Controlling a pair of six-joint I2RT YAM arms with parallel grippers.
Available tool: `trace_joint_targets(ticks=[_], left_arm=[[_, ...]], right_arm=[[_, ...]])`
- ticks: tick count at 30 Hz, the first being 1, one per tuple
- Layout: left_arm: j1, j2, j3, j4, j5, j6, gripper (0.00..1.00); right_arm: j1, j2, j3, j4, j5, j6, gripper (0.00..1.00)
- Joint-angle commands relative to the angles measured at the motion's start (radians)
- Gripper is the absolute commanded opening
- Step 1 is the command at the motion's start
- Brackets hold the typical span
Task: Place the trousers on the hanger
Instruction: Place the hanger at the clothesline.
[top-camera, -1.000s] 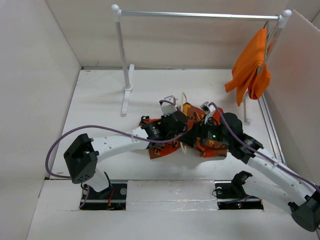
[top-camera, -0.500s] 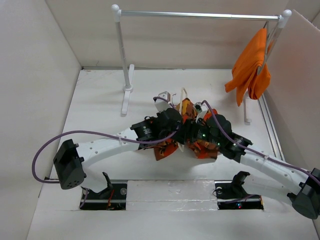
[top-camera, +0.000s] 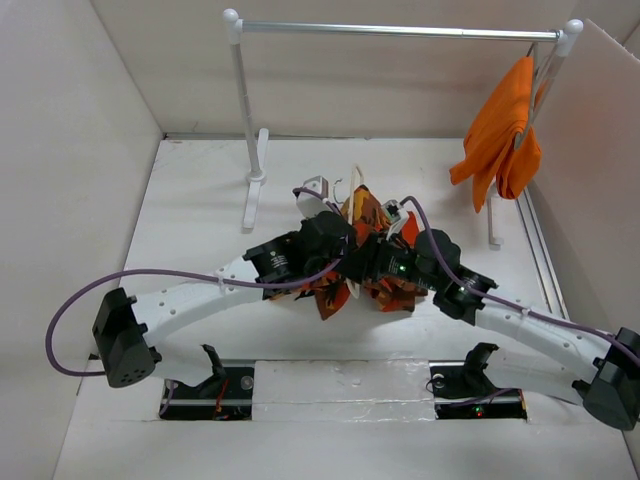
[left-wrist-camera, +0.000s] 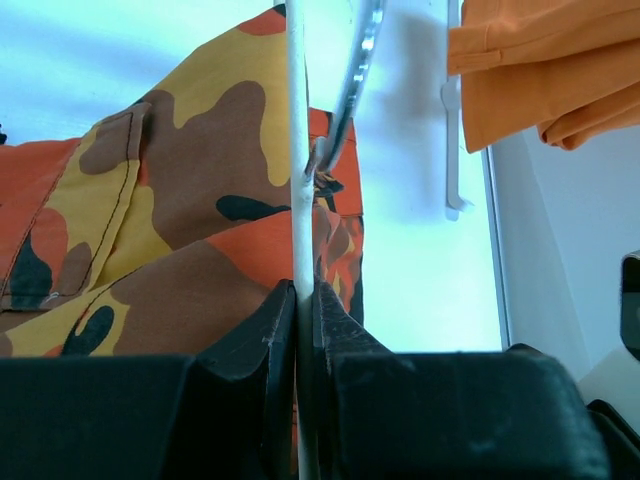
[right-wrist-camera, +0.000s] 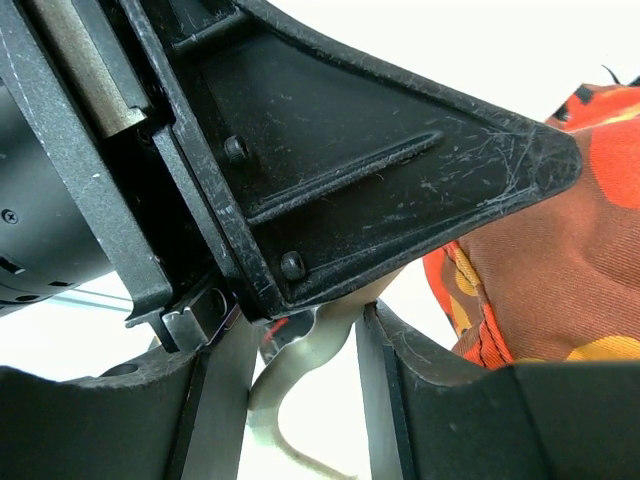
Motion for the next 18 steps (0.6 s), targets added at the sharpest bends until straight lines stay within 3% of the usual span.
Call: trace_joint_targets(ticks=[1, 5, 7, 9, 10, 13, 16, 18], left_arm=[[-0.018, -0.117, 0.054, 0.110, 0.052, 0.030, 0.00], [0.010, -0.120, 0.117, 0.087, 0.117, 0.082, 0.00], [0.044, -0.118, 0.192, 0.064, 0.204, 0.108, 0.00], [0.054, -0.107, 0.290, 0.020, 0.203, 0.132, 0.00], [0.054, -0.104, 0.320, 0.011, 0.200, 0.163, 0.11], [0.054, -0.094, 0.413, -0.009, 0.198, 0.209, 0.29], [0.054, -0.083, 0.473, -0.017, 0.203, 0.232, 0.39], [0.054, -0.080, 0.507, -0.022, 0.203, 0.251, 0.41]], right_arm=[[0.003, 0.015, 0.009, 0.124, 0.038, 0.051, 0.00], [0.025, -0.014, 0.002, 0.204, 0.064, 0.111, 0.00], [0.025, -0.030, 0.021, 0.247, 0.070, 0.133, 0.00], [0.025, -0.039, 0.043, 0.267, 0.078, 0.142, 0.00], [0.025, -0.044, 0.070, 0.272, 0.084, 0.145, 0.00], [0.025, -0.045, 0.122, 0.279, 0.096, 0.143, 0.00], [0.025, -0.039, 0.152, 0.295, 0.110, 0.139, 0.00], [0.025, -0.037, 0.176, 0.299, 0.113, 0.136, 0.00]])
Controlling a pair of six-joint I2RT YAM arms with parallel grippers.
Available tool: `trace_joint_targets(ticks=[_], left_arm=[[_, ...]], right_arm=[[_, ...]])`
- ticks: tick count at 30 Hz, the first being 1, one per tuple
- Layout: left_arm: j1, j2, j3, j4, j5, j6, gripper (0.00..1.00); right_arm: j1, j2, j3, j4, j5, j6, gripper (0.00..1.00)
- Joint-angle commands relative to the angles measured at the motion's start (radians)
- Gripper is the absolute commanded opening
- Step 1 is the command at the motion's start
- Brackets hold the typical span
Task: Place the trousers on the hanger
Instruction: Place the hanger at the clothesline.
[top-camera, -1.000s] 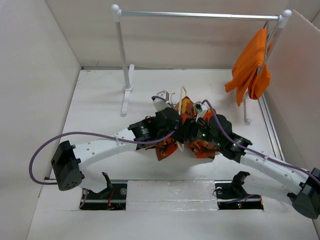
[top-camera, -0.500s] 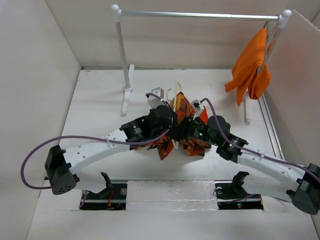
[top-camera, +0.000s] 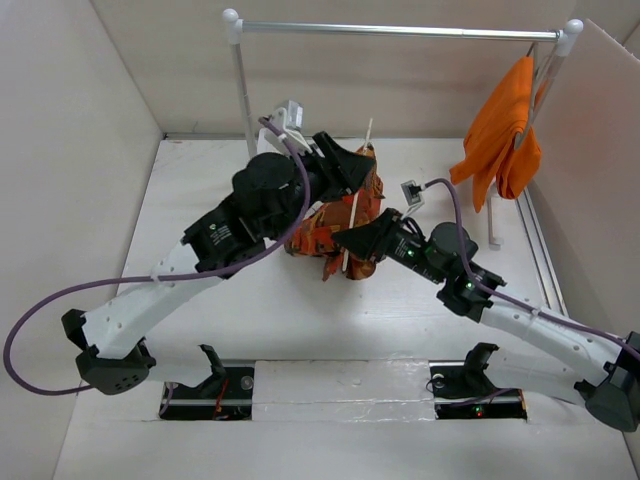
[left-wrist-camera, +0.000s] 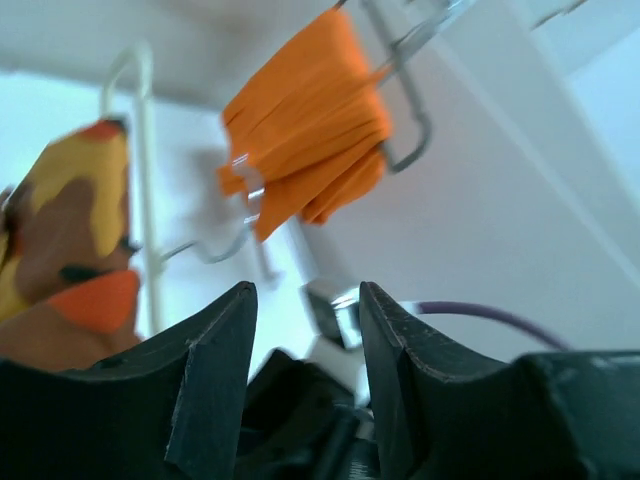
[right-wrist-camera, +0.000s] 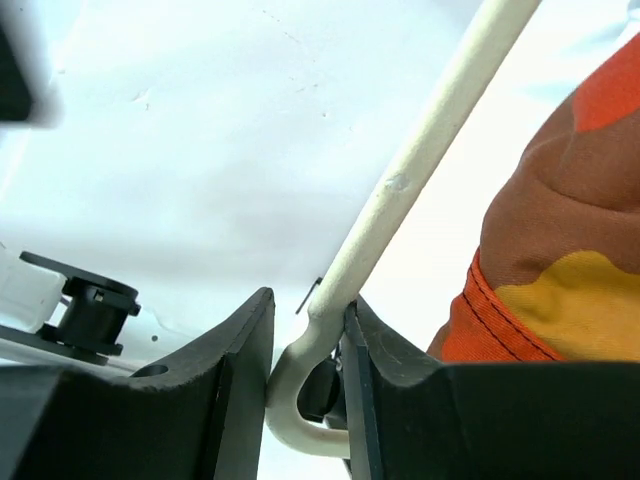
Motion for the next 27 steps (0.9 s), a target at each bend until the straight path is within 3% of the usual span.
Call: trace_joint_targets(ticks=[1, 9, 17, 22, 27], left_arm=[[0.006, -0.036, 0.071, 0.051, 0.029, 0.061, 0.41], [0.006, -0.049, 0.114, 0.040, -0.020, 0.117, 0.42], [0.016, -0.084, -0.026, 0.087, -0.310, 0.335, 0.48], [0.016, -0.099, -0.090, 0.068, -0.245, 0.300, 0.49], [0.016, -0.115, -0.128, 0.059, -0.208, 0.265, 0.49]], right_arm=[[-0.008, -0.010, 0.104, 0.151, 0.005, -0.026, 0.00], [-0.129, 0.018, 0.226, 0.134, -0.069, -0.063, 0.00], [-0.393, 0.069, 0.487, -0.027, -0.229, -0.141, 0.00], [-0.620, 0.148, 0.600, -0.102, -0.336, -0.153, 0.00], [-0.723, 0.240, 0.677, -0.076, -0.393, -0.130, 0.00]])
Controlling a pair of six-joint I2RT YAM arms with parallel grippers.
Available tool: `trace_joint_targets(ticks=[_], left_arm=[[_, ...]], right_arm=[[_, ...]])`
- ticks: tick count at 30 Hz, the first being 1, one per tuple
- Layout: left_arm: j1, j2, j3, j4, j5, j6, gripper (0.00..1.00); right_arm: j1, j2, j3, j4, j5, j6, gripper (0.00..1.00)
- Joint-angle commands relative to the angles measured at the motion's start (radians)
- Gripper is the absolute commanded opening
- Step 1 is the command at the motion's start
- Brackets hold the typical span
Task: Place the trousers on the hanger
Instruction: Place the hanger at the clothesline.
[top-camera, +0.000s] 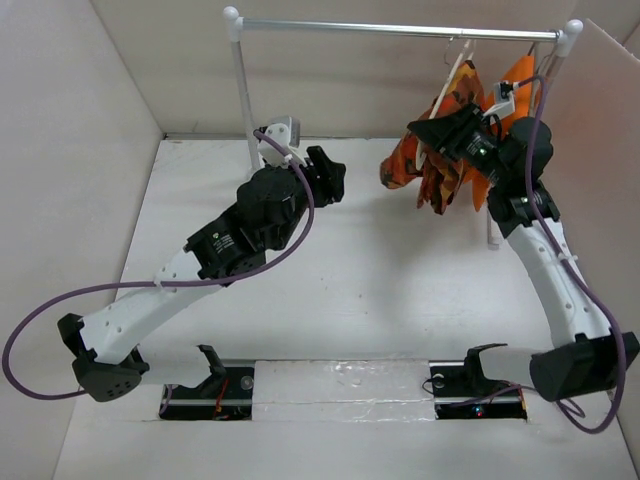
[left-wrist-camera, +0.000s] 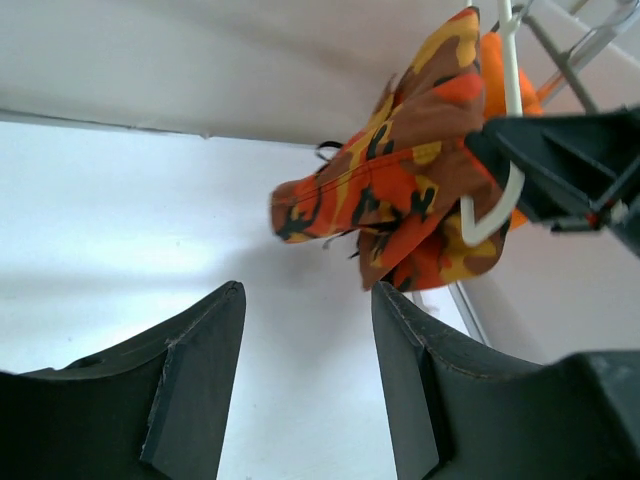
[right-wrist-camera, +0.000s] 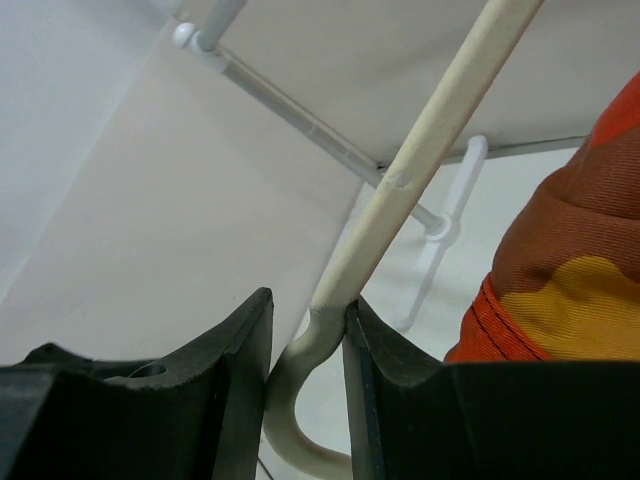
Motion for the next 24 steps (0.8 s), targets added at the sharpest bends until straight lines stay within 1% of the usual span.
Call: trace_joint_targets(ticks=[1, 7, 11, 15, 21, 24], left_arm=[[0.002, -0.049, -0.022, 0.017, 0.023, -0.011, 0.49], [0.002, -0.064, -0.051, 0.013, 0.026, -0.025, 0.49], [0.002, -0.061, -0.067, 0.010, 0.050, -0.039, 0.49], [0.002, -0.061, -0.096, 0.006, 0.067, -0.057, 0.49], [0.002, -0.061, -0.134, 0.003, 0.098, -0.087, 0.49], [0.002, -0.054, -0.139, 0.006, 0.118, -0.093, 0.49]], right_arm=[[-0.068, 0.022, 0.132, 0.236, -0.085, -0.082, 0.00], [-0.119, 0.070, 0.144, 0.300, -0.082, -0.026, 0.00], [-0.160, 0.110, 0.149, 0.395, -0.098, 0.026, 0.00], [-0.208, 0.121, 0.164, 0.408, -0.108, 0.040, 0.00], [-0.286, 0.145, 0.135, 0.463, -0.117, 0.099, 0.00], [-0.299, 0.162, 0.130, 0.486, -0.108, 0.114, 0.00]])
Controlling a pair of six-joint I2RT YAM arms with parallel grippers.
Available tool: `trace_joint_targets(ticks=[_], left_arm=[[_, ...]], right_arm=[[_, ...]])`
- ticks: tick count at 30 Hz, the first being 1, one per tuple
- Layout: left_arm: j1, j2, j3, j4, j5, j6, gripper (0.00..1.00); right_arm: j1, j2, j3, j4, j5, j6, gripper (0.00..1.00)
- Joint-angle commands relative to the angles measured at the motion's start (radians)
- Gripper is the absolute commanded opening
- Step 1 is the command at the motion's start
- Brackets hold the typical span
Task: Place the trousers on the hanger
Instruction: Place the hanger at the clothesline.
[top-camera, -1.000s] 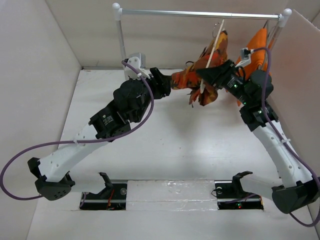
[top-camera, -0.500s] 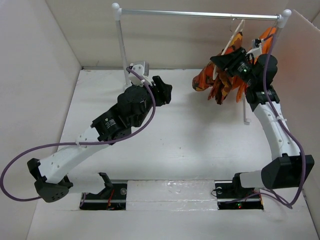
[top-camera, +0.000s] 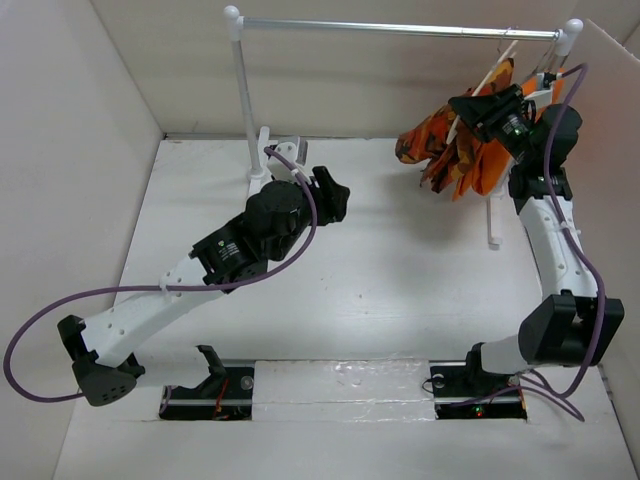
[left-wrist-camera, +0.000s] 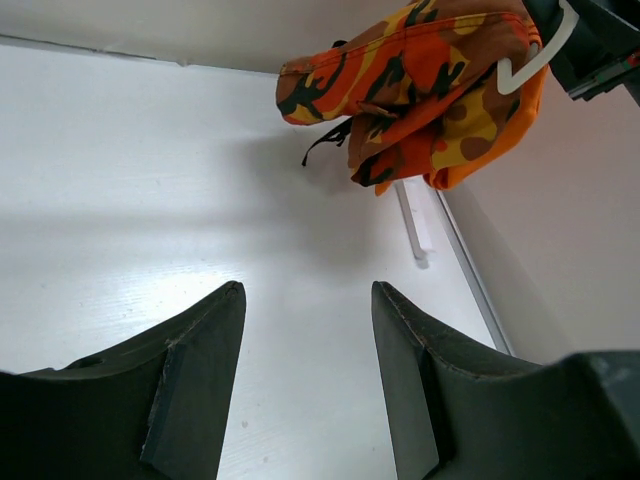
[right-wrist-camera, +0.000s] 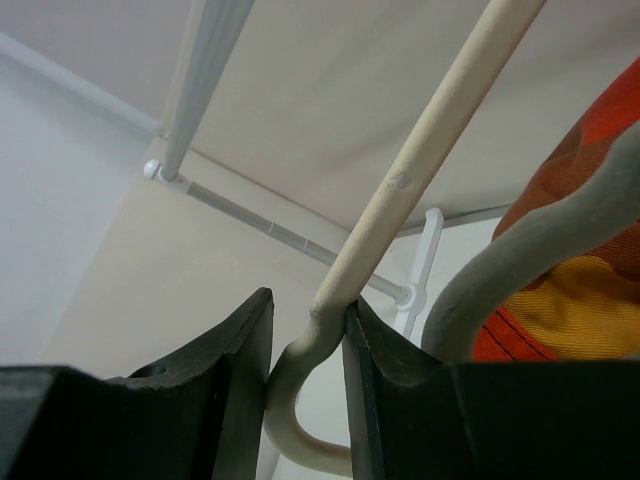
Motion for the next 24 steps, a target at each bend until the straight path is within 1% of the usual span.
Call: trace_joint_targets(ticks=[1, 11, 15, 16, 18, 19, 20, 21, 22, 23, 24], left_arm=[[0.002, -0.013, -0.005, 0.030, 0.033, -0.022, 0.49], [0.002, -0.007, -0.007, 0.028, 0.055, -0.044, 0.49], [0.002, -0.002, -0.010, 0.024, 0.066, -0.057, 0.49], [0.002, -0.002, -0.008, 0.024, 0.067, -0.060, 0.49], [0.002, 0.001, -0.012, 0.022, 0.072, -0.065, 0.49], [0.002, 0.002, -0.015, 0.021, 0.073, -0.068, 0.49], [0.002, 0.007, -0.018, 0.019, 0.072, -0.071, 0.50], [0.002, 0.007, -0.018, 0.019, 0.072, -0.071, 0.50], [0.002, 0.014, -0.019, 0.011, 0.073, -0.074, 0.51], [0.002, 0.018, -0.018, 0.005, 0.073, -0.079, 0.52], [0.002, 0.022, -0.021, -0.002, 0.070, -0.091, 0.53]], right_arm=[[-0.028, -0.021, 0.077, 0.312, 0.016, -0.033, 0.00], [-0.046, 0.064, 0.082, 0.344, -0.007, -0.019, 0.00], [-0.055, 0.065, 0.077, 0.308, 0.005, -0.034, 0.00], [-0.056, 0.070, 0.073, 0.340, 0.002, -0.025, 0.00], [-0.056, 0.087, 0.083, 0.337, -0.015, -0.018, 0.00], [-0.056, 0.084, 0.088, 0.314, -0.015, -0.034, 0.05], [-0.056, 0.062, 0.079, 0.259, -0.009, -0.080, 0.20], [-0.056, 0.048, 0.067, 0.236, -0.003, -0.099, 0.27], [-0.056, 0.030, 0.048, 0.220, 0.003, -0.112, 0.41], [-0.056, 0.016, 0.033, 0.200, 0.003, -0.137, 0.47], [-0.068, -0.008, 0.013, 0.188, -0.003, -0.152, 0.51]])
